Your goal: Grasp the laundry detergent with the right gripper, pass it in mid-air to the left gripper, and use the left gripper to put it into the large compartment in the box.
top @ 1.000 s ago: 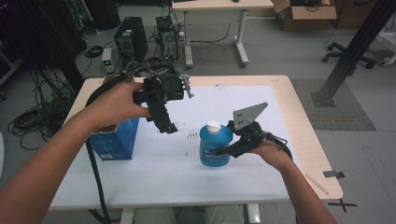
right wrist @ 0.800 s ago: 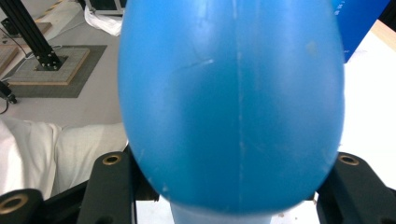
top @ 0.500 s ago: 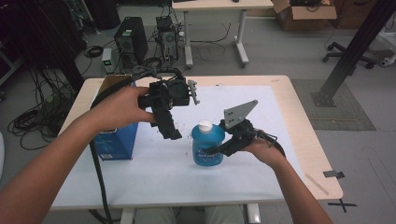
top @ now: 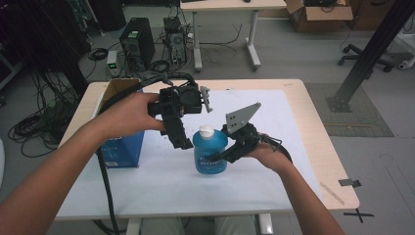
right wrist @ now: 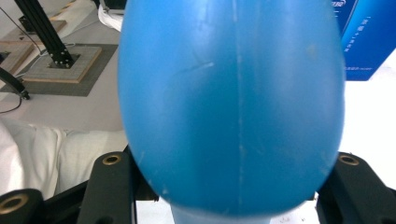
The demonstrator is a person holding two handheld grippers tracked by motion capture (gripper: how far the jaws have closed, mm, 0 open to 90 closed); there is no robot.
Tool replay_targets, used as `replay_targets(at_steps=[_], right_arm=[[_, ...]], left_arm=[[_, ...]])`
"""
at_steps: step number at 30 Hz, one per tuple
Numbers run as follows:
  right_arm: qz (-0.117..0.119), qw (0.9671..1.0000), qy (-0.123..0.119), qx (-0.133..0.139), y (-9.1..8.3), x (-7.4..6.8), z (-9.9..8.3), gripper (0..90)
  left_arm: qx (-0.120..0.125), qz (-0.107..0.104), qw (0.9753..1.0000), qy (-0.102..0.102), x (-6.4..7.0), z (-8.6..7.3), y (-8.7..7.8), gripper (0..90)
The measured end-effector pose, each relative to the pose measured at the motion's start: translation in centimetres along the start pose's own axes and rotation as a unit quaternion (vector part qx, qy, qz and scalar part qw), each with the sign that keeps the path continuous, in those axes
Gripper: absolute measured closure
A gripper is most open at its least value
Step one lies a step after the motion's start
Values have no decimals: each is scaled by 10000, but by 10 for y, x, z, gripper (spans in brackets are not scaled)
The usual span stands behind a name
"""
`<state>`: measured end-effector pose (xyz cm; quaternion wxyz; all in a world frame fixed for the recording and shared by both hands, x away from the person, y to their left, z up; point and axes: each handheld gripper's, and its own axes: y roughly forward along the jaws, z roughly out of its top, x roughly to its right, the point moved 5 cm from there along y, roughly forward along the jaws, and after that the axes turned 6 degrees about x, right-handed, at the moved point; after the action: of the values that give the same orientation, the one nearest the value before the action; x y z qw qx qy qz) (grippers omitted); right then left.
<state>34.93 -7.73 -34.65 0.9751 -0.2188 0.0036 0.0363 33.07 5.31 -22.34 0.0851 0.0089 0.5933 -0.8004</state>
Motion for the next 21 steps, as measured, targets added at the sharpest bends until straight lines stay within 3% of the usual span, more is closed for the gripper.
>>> replay_targets(at_steps=[21], right_arm=[[164,9998,-56,-37,16,1,11,430]], left_arm=[[-59,-153,9998,102,4,8,15,59]])
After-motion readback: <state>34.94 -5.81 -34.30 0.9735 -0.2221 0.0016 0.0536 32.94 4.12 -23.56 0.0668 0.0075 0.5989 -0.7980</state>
